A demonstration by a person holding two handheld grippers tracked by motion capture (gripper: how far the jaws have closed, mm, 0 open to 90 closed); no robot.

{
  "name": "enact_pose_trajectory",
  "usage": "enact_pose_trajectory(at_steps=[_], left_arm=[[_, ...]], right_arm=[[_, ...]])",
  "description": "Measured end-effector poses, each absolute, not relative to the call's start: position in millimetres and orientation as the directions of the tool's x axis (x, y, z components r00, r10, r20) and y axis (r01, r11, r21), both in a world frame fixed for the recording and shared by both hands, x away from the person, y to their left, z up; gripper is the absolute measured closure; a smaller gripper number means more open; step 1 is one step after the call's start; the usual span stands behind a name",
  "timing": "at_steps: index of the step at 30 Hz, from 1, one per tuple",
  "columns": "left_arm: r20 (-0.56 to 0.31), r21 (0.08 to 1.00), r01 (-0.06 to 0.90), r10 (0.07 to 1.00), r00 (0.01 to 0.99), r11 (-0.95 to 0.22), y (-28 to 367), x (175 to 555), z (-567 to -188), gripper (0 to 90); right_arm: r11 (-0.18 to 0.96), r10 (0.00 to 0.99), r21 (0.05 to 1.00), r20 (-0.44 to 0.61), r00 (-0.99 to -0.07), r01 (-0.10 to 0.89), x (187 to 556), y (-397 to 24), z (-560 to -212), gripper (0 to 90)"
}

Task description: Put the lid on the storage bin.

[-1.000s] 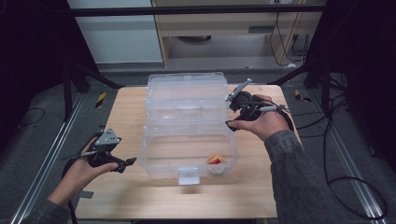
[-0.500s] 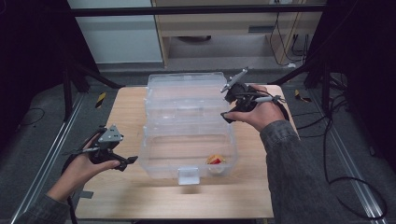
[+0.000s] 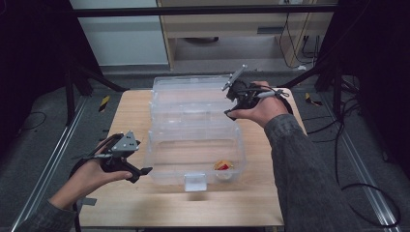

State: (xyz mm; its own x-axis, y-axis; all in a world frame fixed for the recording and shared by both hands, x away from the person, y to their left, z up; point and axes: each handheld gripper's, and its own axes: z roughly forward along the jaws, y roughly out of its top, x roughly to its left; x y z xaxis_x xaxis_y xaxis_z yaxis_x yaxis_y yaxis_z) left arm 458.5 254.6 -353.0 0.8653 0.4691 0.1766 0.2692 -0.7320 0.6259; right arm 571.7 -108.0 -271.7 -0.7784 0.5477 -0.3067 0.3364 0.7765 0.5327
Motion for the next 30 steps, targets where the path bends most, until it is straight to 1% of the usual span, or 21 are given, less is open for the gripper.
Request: enact_pose_trajectory(at_steps=[2, 6, 13, 15, 16, 21, 26, 30], left_arm=[[0.167, 0.624, 0.269, 0.461, 0.871, -0.734, 250.7, 458.5, -352.7, 4.2], [0.155, 0.613, 0.257, 0.432, 0.888, -0.747, 240.1, 457.1, -356.2, 5.3], [0.143, 0.588, 0.231, 0.381, 0.913, -0.775, 224.6, 457.7, -363.7, 6.4], [0.148, 0.582, 0.224, 0.373, 0.916, -0.782, 221.2, 458.5, -365.6, 7.9], [0.15, 0.579, 0.218, 0.366, 0.918, -0.786, 219.7, 459.4, -366.6, 10.3], [0.124, 0.564, 0.205, 0.328, 0.936, -0.8, 213.8, 462.3, -374.7, 13.7], [0.112, 0.548, 0.199, 0.307, 0.945, -0.812, 208.3, 463.2, -383.4, 19.5], [0.103, 0.528, 0.188, 0.282, 0.954, -0.828, 203.2, 463.2, -390.0, 21.3]], right_arm=[[0.777, 0.542, 0.539, -0.309, -0.782, 0.325, 575.0, -106.4, -267.6, 34.2], [0.795, 0.516, 0.523, -0.315, -0.797, 0.308, 584.9, -102.1, -265.0, 37.3], [0.819, 0.479, 0.495, -0.307, -0.823, 0.291, 597.3, -92.7, -269.4, 39.4], [0.826, 0.468, 0.485, -0.304, -0.83, 0.288, 602.0, -89.7, -273.7, 41.1], [0.828, 0.463, 0.481, -0.299, -0.834, 0.288, 604.4, -88.4, -276.3, 42.5], [0.848, 0.436, 0.45, -0.29, -0.852, 0.281, 610.3, -80.0, -288.8, 47.0], [0.859, 0.415, 0.434, -0.284, -0.864, 0.271, 612.8, -71.8, -297.4, 51.1], [0.865, 0.41, 0.422, -0.286, -0.866, 0.271, 615.1, -69.7, -300.7, 54.0]])
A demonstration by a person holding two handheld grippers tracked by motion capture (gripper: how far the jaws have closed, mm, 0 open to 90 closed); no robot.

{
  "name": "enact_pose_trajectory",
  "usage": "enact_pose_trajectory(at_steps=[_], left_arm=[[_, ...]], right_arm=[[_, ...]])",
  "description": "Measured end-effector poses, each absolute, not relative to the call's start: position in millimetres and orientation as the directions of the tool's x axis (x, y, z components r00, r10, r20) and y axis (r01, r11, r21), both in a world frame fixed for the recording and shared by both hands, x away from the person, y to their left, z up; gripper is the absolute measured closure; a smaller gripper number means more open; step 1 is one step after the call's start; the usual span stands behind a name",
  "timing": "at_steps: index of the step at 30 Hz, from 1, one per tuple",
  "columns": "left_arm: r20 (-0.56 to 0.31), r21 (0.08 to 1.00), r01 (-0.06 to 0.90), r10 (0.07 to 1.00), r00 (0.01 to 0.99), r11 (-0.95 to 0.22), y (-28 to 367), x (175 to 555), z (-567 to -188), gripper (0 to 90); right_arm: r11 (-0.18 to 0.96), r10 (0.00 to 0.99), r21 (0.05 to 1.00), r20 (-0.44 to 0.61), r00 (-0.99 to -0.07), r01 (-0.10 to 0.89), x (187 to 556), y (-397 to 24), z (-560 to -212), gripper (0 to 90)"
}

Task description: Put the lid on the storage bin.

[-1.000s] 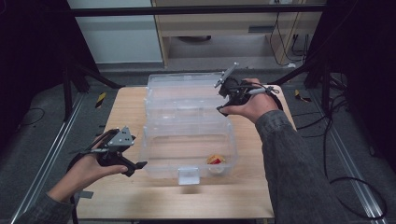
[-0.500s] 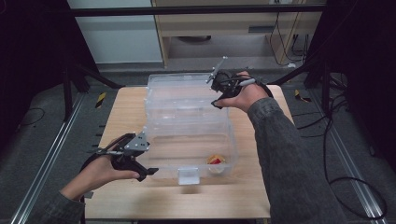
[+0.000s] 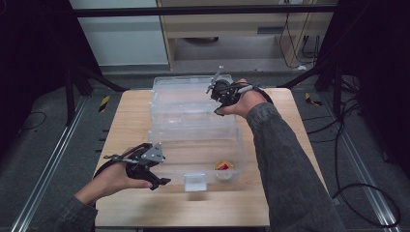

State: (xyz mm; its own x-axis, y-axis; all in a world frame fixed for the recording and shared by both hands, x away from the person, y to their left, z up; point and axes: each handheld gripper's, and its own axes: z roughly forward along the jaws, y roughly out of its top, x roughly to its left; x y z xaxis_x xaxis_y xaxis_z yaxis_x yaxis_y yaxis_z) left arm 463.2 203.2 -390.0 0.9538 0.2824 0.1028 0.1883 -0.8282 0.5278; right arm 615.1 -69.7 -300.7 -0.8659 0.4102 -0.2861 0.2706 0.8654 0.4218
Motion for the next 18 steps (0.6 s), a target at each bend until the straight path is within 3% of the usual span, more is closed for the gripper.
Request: enact_pose_trajectory(at_steps=[18], left_arm=[[0.085, 0.476, 0.192, 0.262, 0.961, -0.859, 197.2, 466.2, -409.2, 42.0]], right_arm=[[0.881, 0.395, 0.387, -0.29, -0.872, 0.271, 617.5, -69.3, -305.2, 70.6]])
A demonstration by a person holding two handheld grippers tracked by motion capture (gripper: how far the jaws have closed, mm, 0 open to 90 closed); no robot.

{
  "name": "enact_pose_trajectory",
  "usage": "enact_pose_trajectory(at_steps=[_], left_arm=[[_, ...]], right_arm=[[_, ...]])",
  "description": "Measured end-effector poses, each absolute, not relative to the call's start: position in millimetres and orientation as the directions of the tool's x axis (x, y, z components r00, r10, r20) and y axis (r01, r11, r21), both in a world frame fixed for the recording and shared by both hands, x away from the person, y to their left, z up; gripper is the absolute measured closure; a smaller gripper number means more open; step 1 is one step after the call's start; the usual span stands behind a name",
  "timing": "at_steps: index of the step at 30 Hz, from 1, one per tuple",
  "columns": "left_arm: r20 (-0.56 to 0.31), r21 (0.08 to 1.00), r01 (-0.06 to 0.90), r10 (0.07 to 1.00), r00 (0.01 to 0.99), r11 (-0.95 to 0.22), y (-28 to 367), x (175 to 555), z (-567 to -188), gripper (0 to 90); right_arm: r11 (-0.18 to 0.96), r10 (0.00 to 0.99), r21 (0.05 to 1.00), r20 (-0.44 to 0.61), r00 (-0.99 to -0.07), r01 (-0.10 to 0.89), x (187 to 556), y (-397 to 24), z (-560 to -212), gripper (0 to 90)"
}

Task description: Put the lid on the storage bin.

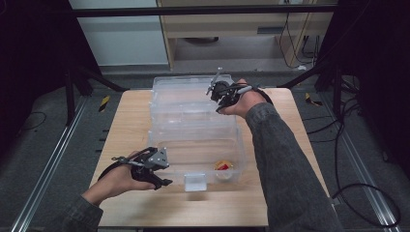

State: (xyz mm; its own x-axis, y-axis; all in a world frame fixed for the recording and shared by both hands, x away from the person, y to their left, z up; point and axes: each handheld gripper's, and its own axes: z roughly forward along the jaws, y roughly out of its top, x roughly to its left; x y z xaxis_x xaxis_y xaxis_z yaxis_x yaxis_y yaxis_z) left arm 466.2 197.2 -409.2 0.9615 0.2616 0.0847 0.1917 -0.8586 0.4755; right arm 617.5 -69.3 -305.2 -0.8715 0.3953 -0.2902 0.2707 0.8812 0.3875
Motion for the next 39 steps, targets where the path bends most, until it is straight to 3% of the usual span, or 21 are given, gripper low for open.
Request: enact_pose_trajectory(at_steps=[20, 39], left_arm=[[0.067, 0.454, 0.199, 0.256, 0.964, -0.868, 200.3, 469.1, -412.1, 78.2], [0.08, 0.444, 0.224, 0.287, 0.955, -0.868, 201.0, 471.3, -411.3, 78.3]], right_arm=[[0.876, 0.405, 0.398, -0.299, -0.864, 0.273, 614.2, -70.9, -306.1, 71.6], [0.889, 0.368, 0.393, -0.309, -0.877, 0.234, 611.3, -70.0, -305.0, 76.5]])
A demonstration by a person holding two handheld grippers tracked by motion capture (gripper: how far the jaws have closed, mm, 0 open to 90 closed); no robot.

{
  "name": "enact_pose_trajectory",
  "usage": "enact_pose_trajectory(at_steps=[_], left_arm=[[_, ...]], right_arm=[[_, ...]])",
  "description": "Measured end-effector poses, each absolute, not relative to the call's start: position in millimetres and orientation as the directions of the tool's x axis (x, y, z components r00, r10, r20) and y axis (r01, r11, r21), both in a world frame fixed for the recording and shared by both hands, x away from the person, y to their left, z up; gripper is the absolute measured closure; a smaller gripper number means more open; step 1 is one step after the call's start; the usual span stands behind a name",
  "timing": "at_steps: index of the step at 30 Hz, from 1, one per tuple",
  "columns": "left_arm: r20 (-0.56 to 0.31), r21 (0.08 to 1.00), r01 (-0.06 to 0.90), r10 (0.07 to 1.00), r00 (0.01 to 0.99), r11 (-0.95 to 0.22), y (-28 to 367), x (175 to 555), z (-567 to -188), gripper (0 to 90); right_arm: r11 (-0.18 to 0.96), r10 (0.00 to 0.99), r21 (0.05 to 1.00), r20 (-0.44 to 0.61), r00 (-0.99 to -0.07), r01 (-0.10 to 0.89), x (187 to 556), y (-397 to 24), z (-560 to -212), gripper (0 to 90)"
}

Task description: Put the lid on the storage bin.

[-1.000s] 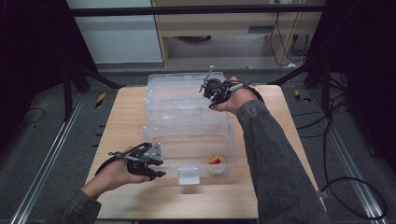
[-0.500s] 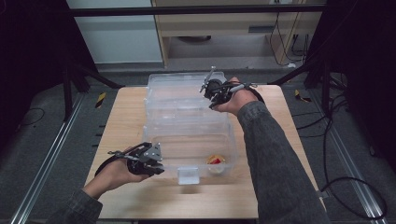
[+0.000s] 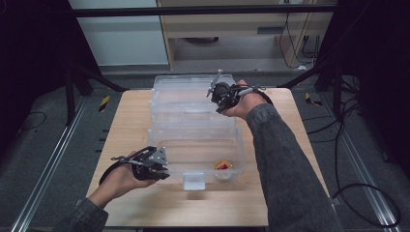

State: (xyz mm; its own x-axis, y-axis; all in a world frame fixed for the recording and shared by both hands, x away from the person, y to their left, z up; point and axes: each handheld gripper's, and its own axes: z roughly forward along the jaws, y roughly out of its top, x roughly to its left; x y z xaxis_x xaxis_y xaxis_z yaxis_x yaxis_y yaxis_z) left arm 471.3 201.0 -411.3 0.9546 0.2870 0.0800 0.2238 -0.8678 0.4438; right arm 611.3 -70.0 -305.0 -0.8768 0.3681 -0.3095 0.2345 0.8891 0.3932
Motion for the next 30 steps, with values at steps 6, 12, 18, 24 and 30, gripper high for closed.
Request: enact_pose_trajectory(at_steps=[6, 12, 18, 24, 30], left_arm=[[0.079, 0.443, 0.226, 0.289, 0.954, -0.867, 200.8, 471.2, -411.2, 78.2], [0.08, 0.448, 0.237, 0.303, 0.95, -0.862, 200.6, 470.1, -411.6, 77.8], [0.091, 0.452, 0.246, 0.319, 0.943, -0.857, 199.9, 468.2, -412.0, 77.2], [0.094, 0.454, 0.259, 0.335, 0.937, -0.852, 199.2, 467.0, -412.2, 76.5], [0.091, 0.458, 0.27, 0.346, 0.934, -0.847, 199.1, 466.7, -412.5, 76.1]], right_arm=[[0.897, 0.352, 0.38, -0.312, -0.882, 0.224, 612.1, -68.8, -304.2, 77.1], [0.904, 0.339, 0.372, -0.317, -0.886, 0.213, 611.4, -67.8, -303.4, 77.8], [0.905, 0.333, 0.372, -0.311, -0.89, 0.209, 609.7, -67.9, -302.2, 79.0], [0.904, 0.33, 0.374, -0.307, -0.893, 0.205, 608.0, -67.2, -301.0, 80.0], [0.906, 0.323, 0.372, -0.306, -0.896, 0.199, 605.6, -66.6, -299.5, 80.7]])
